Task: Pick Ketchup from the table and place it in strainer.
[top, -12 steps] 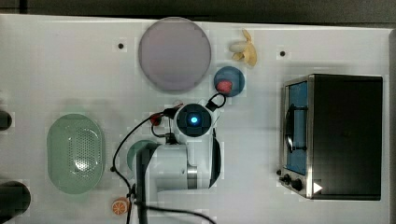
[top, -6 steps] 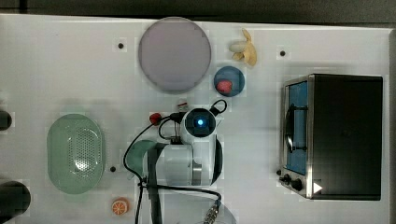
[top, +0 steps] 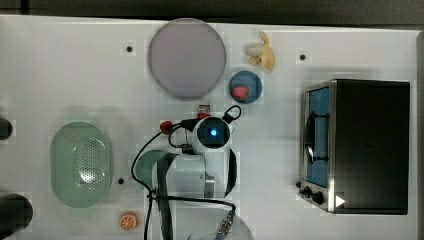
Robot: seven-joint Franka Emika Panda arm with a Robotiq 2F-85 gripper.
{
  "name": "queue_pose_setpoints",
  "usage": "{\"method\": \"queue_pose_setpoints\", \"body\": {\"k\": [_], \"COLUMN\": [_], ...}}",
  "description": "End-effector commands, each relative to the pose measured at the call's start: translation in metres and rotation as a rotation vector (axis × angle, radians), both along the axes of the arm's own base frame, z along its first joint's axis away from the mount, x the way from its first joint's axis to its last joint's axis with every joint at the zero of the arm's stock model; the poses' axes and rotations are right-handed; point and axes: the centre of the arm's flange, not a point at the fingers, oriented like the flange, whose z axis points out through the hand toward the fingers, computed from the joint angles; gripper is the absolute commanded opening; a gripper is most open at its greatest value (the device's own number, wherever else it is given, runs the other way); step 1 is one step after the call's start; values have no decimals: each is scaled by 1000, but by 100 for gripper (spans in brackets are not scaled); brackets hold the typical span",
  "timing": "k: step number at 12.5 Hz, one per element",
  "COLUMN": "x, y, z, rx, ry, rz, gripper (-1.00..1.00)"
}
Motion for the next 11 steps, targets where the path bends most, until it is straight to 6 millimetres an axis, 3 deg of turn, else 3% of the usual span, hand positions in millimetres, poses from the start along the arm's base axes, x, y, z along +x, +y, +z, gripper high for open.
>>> {"method": "queue_pose_setpoints", "body": {"k": [1,4,7,11], "x": [19,18,9,-10], "y": [-2,-3,4,47], "z": [42,103,179,257], "rx": [-4,-22,-44,-77], "ry": [-97,-93,-100,-147], "rz": [29,37,54,68], "gripper": [24,24,24,24]}}
